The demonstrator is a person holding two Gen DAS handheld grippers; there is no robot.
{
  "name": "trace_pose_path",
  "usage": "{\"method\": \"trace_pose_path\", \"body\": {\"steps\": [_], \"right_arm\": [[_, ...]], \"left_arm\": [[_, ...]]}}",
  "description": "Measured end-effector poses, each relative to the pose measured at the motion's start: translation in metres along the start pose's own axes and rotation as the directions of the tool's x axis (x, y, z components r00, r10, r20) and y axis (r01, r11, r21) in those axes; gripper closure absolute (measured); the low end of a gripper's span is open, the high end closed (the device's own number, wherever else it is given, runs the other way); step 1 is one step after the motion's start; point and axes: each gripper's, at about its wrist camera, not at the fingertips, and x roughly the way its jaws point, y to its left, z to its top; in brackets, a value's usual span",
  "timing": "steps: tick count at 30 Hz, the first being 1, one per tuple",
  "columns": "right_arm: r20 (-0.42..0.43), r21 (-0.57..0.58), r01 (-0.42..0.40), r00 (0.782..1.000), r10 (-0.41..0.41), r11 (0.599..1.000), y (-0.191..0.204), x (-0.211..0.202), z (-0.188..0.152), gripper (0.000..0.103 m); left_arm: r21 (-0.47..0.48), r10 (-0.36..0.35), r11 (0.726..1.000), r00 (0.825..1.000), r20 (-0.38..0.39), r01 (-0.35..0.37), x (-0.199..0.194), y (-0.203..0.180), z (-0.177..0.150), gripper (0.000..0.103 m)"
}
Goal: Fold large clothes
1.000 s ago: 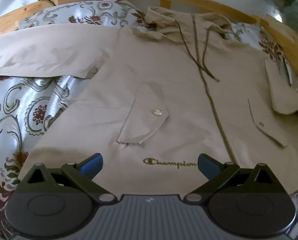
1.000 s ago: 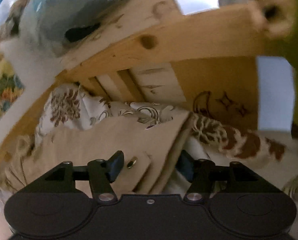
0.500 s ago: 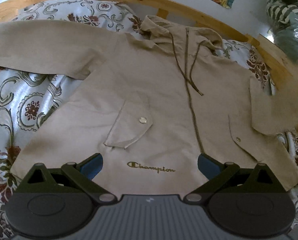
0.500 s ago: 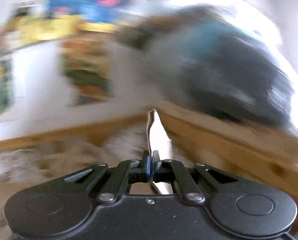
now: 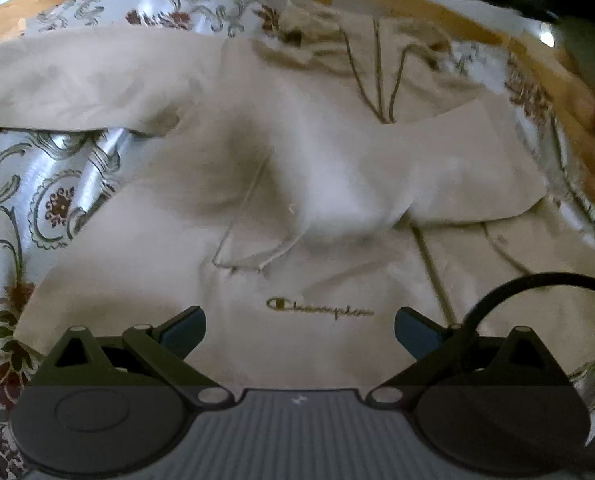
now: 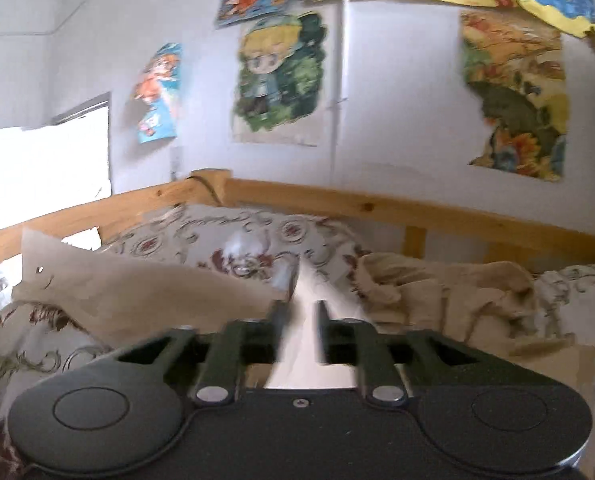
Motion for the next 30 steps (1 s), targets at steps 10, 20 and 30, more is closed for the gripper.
{"method": "trace_pose_path", "body": {"steps": [10,20,30], "right_arm": [[-0.116,0.210,0.470,0.883,-0.456,0.857,-0.141,-0.038,-0.070,0.013],[-0.410,0.340,0.686,0.724,-0.555,0.644,-0.234,-0.020,-0.157,0.078],[-0.403,0.210,0.713,0.687,-0.605,0.669,-0.196,-0.020,-0.144,0.069]], "left_arm": [[-0.049,0.089,0.995,0.985,0.148,-0.083,0.032,0.009,0.031,0.001],[-0.066,0.222,0.974,0.968,0.115,-0.215,0.080,0.038,0.047,0.001],[-0.212,0.209,0.960,0.972,0.104,-0.183,0.043,0.061,0.059,0.001]]}}
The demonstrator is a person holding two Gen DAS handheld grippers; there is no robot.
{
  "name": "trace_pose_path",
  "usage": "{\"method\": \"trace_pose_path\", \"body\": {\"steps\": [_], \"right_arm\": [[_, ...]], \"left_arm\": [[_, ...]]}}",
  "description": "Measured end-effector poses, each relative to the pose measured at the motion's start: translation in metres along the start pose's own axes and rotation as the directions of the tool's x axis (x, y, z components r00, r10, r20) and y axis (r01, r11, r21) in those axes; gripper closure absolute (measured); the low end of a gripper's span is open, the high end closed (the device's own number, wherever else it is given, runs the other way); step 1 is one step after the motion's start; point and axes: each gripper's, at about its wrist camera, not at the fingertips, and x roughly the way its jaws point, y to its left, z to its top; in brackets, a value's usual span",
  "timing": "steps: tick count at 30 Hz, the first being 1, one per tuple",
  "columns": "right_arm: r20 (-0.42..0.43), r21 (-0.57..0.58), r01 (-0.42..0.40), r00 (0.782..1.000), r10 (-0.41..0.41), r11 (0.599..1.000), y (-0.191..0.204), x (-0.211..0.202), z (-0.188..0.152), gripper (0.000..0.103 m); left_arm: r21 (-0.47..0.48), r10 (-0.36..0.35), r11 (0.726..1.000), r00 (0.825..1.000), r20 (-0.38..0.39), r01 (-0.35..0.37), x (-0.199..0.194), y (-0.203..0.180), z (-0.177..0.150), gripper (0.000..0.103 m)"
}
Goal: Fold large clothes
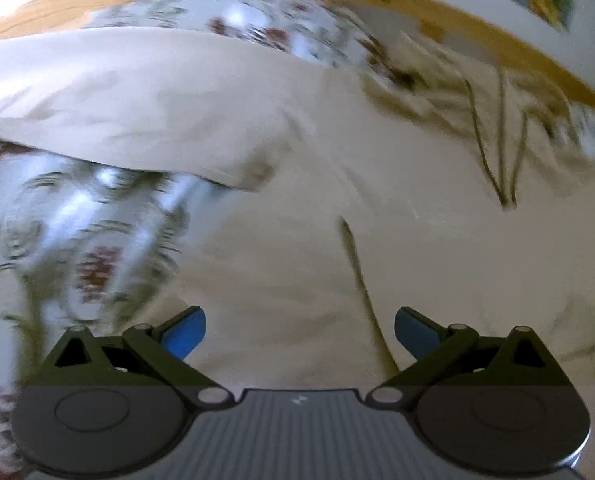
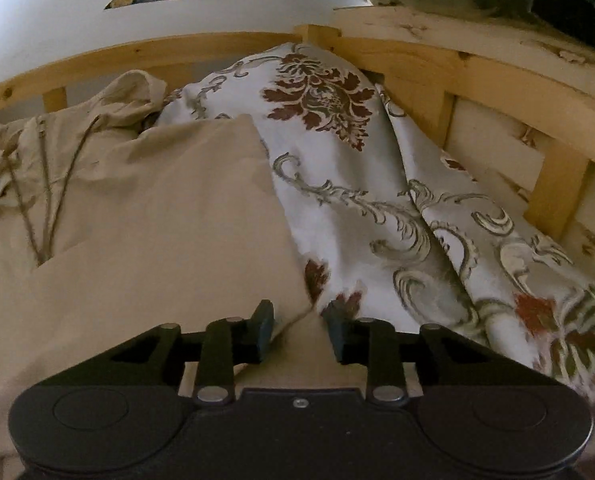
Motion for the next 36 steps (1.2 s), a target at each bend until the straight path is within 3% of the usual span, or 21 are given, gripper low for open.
{"method": "trace_pose_path", "body": {"steps": [2,3,5,6,8,10,12,15,17,20,24,26,29,33,35,36], "right_arm": [[0.020,-0.031,-0.043,0.999,0.043,0.999,0.012,-0.010,0.008,0.067],[0.036,-0.056,-0.062,0.997,0.064,0.997,0.019,-0.018,0.009,0.058],[0.077,-0.129,-0.120,0.989,0.130,0.984,0.034,-0.043,0.007,0.048],[0.093,-0.160,-0.149,0.982,0.165,0.976,0.042,-0.058,0.006,0.048],[0.135,-0.193,-0.196,0.965,0.224,0.962,0.053,-0.089,0.004,0.045],[0.190,-0.202,-0.239,0.942,0.278,0.950,0.058,-0.123,-0.001,0.031],[0.239,-0.202,-0.277,0.916,0.322,0.939,0.061,-0.153,-0.008,0.006],[0.262,-0.208,-0.326,0.890,0.374,0.922,0.065,-0.181,-0.017,0.002],[0.265,-0.200,-0.326,0.890,0.372,0.924,0.068,-0.192,-0.020,0.002],[0.287,-0.215,-0.311,0.886,0.365,0.926,0.073,-0.200,-0.025,0.001],[0.221,-0.201,-0.294,0.916,0.336,0.934,0.076,-0.181,-0.026,0.001],[0.186,-0.190,-0.288,0.928,0.323,0.939,0.078,-0.170,-0.028,0.001],[0.155,-0.182,-0.275,0.940,0.303,0.944,0.079,-0.159,-0.030,0.001],[0.132,-0.176,-0.293,0.939,0.318,0.940,0.082,-0.152,-0.030,0.001],[0.128,-0.170,-0.294,0.940,0.317,0.940,0.083,-0.151,-0.030,0.001],[0.126,-0.168,-0.294,0.940,0.316,0.941,0.084,-0.150,-0.030,0.001]], "left_arm": [[-0.051,-0.009,0.999,0.999,0.039,0.011,-0.018,0.014,0.009,0.001],[-0.081,-0.015,0.997,0.998,0.058,0.020,-0.025,0.024,0.015,0.001],[-0.128,-0.025,0.991,0.998,0.052,0.032,-0.034,0.044,0.029,0.001],[-0.142,-0.028,0.989,0.999,0.036,0.032,-0.037,0.055,0.037,0.001],[-0.153,-0.018,0.988,1.000,0.016,0.020,-0.048,0.079,0.058,0.001],[-0.174,0.014,0.985,0.999,0.039,-0.007,-0.065,0.106,0.075,0.001],[-0.223,0.037,0.975,0.998,0.051,-0.025,-0.081,0.135,0.088,0.001],[-0.310,0.011,0.951,0.999,0.043,0.003,-0.098,0.182,0.097,0.001],[-0.410,0.030,0.912,0.998,0.052,-0.006,-0.099,0.212,0.096,0.001],[-0.553,0.131,0.829,0.991,0.040,-0.087,-0.081,0.244,0.084,0.001],[-0.635,0.176,0.760,0.984,-0.007,-0.141,-0.055,0.270,0.085,0.001],[-0.692,0.187,0.714,0.981,0.040,-0.108,-0.055,0.279,0.087,0.001],[-0.725,0.211,0.687,0.969,0.128,-0.054,-0.054,0.288,0.089,0.001],[-0.805,0.223,0.593,0.956,0.193,0.025,-0.048,0.307,0.082,0.002],[-0.830,0.231,0.555,0.949,0.214,0.052,-0.044,0.312,0.085,0.009],[-0.834,0.239,0.549,0.947,0.216,0.052,-0.044,0.313,0.084,0.015]]}}
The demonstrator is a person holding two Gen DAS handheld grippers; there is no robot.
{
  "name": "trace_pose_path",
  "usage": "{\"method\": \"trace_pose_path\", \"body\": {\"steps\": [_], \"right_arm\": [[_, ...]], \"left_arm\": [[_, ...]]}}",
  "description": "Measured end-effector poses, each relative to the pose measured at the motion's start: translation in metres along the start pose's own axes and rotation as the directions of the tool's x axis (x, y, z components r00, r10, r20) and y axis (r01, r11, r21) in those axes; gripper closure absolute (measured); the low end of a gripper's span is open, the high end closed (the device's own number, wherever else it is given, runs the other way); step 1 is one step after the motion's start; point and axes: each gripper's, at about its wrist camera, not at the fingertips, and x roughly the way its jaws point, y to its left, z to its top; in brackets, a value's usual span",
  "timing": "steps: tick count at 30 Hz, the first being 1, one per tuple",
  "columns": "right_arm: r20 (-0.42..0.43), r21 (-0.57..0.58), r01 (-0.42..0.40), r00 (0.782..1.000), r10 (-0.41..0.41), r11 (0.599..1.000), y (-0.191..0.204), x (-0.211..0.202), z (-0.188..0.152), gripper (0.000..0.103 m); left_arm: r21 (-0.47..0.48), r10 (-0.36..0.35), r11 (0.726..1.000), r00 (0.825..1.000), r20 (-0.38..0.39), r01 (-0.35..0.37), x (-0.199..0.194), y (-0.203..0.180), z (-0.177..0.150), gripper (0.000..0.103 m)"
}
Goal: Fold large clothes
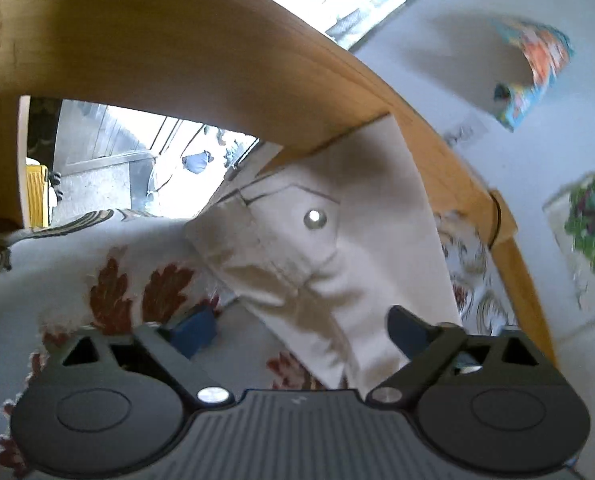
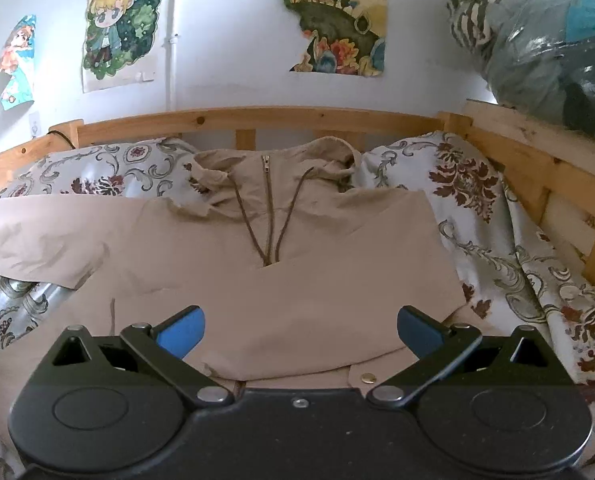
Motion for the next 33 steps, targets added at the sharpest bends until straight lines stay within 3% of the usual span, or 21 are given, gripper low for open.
{"method": "trace_pose_path", "body": {"steps": [1,4,8,11,12,16,19,23,27,29,31,33], "right_arm": [[-0.002,-0.002,-0.001,1.000,0.001,1.000,0.000,0.000,0.001,0.001],[-0.010,-0.021,0.006,1.000,-0.006,1.000,0.002,0.002,-0.001,0.001],[-0.032,-0.025,0.018,0.999,-0.019,1.000,0.002,0.008,-0.001,0.001],[-0.048,-0.035,0.009,0.999,-0.011,0.999,0.006,0.010,-0.003,0.001],[-0.047,-0.041,0.005,0.999,-0.007,0.999,0.007,0.010,-0.003,0.001],[-0.050,-0.059,0.000,0.999,-0.003,0.998,0.011,0.011,-0.003,0.001],[-0.054,-0.058,0.000,0.999,-0.003,0.998,0.012,0.013,-0.002,0.001],[-0.052,-0.061,-0.004,0.999,0.001,0.998,0.012,0.013,-0.003,0.001],[-0.040,-0.042,-0.007,0.999,0.006,0.999,0.010,0.010,-0.002,0.001],[-0.034,-0.034,-0.009,0.999,0.008,0.999,0.009,0.007,-0.002,0.001],[-0.030,-0.021,-0.011,0.999,0.010,1.000,0.006,0.006,-0.001,0.001],[-0.029,0.000,-0.014,0.999,0.014,1.000,0.002,0.006,0.000,0.001]], "left_arm": [[0.001,0.011,1.000,1.000,0.009,-0.011,0.003,0.000,0.000,0.020],[0.004,0.041,0.999,0.999,0.032,-0.041,0.010,-0.003,-0.007,0.021],[-0.017,0.019,1.000,0.999,0.047,-0.018,0.016,0.002,-0.007,0.027],[-0.056,0.009,0.998,0.997,0.076,-0.005,0.015,0.011,-0.007,0.050],[-0.052,0.019,0.999,0.996,0.087,-0.015,0.015,0.013,-0.009,0.065],[-0.060,0.020,0.998,0.994,0.107,-0.014,0.010,0.017,-0.013,0.085],[-0.065,-0.024,0.997,0.993,0.119,0.032,0.000,0.019,-0.013,0.095],[-0.068,-0.094,0.992,0.987,0.134,0.103,-0.016,0.021,-0.015,0.099],[0.047,-0.172,0.985,0.972,0.160,0.166,-0.052,0.009,-0.025,0.101],[0.161,-0.221,0.968,0.957,0.187,0.192,-0.069,-0.003,-0.035,0.101],[0.292,-0.263,0.937,0.936,0.234,0.191,-0.084,-0.018,-0.047,0.101],[0.423,-0.330,0.884,0.906,0.264,0.199,-0.097,-0.035,-0.062,0.101]]}}
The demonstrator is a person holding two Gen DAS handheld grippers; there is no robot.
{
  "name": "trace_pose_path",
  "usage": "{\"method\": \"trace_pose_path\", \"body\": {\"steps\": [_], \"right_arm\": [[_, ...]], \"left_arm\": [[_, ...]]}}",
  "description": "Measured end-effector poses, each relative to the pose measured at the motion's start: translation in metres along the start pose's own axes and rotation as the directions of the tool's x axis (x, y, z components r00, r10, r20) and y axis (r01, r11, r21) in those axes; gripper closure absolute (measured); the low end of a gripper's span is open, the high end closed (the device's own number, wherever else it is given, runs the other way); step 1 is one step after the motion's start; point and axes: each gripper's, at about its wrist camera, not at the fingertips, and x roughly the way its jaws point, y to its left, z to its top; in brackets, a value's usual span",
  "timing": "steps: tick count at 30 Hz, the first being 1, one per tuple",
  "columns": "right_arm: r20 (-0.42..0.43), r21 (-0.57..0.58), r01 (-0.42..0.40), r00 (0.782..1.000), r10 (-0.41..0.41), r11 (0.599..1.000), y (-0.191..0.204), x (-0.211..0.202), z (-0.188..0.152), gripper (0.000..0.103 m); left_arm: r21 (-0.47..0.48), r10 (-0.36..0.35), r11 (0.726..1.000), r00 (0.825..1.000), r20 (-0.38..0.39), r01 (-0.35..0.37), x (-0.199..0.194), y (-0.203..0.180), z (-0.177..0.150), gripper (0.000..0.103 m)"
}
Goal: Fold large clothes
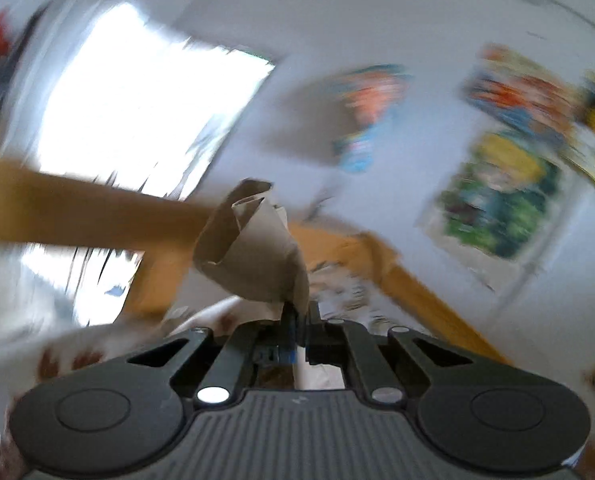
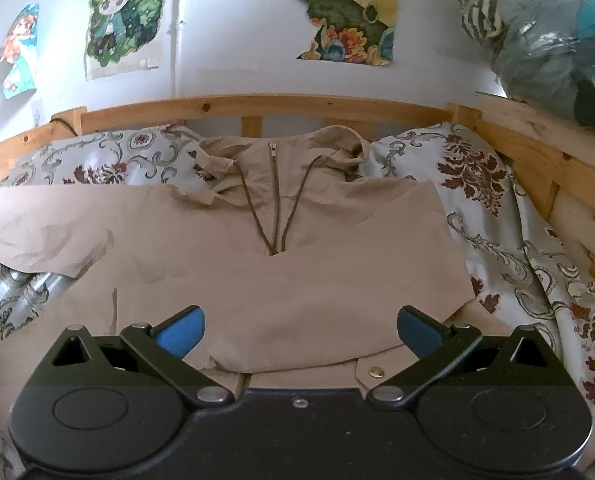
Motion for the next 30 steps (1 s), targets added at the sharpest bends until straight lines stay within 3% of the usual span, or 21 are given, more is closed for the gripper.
{"method": "trace_pose_path", "body": {"steps": [3,6,9,12,15,18,22,24,27,30], "right_arm": [[0.003,0.027,-0.006,1.000,0.006,1.000,-0.005,0.000,0.002,0.001],[0.008,0.070,-0.005,1.000,0.004,0.998,-0.014,0.001,0.004,0.001],[0.009,0.128,0.018,1.000,-0.020,0.992,-0.028,0.004,0.006,0.001],[0.006,0.193,0.075,0.997,-0.077,0.978,-0.049,0.005,0.008,0.001],[0.025,0.297,0.116,0.991,-0.129,0.948,-0.075,0.000,0.012,0.001],[0.040,0.438,0.124,0.987,-0.158,0.890,-0.111,-0.010,0.011,0.001],[0.058,0.577,0.124,0.980,-0.192,0.807,-0.150,-0.025,0.004,0.001],[0.057,0.616,0.121,0.979,-0.198,0.778,-0.161,-0.027,0.002,0.001],[0.053,0.636,0.109,0.981,-0.184,0.764,-0.167,-0.027,-0.002,0.001],[0.053,0.623,0.107,0.983,-0.178,0.775,-0.162,-0.025,-0.002,0.001]], "left_arm": [[0.158,-0.150,0.977,0.989,0.016,0.146,-0.014,-0.038,-0.007,0.101],[0.280,-0.320,0.907,0.947,-0.024,0.314,-0.036,-0.084,-0.014,0.101],[0.375,-0.465,0.806,0.882,-0.075,0.457,-0.065,-0.136,-0.032,0.101],[0.389,-0.581,0.705,0.797,-0.162,0.593,-0.097,-0.183,-0.062,0.101],[0.377,-0.647,0.612,0.715,-0.266,0.695,-0.122,-0.213,-0.103,0.101],[0.280,-0.639,0.571,0.632,-0.438,0.772,-0.134,-0.232,-0.158,0.101],[0.233,-0.550,0.543,0.551,-0.628,0.807,-0.146,-0.241,-0.234,0.101],[0.238,-0.496,0.530,0.525,-0.691,0.814,-0.150,-0.238,-0.265,0.101],[0.223,-0.429,0.544,0.497,-0.755,0.809,-0.150,-0.229,-0.294,0.100],[0.186,-0.382,0.551,0.444,-0.810,0.814,-0.144,-0.219,-0.302,0.090]]}}
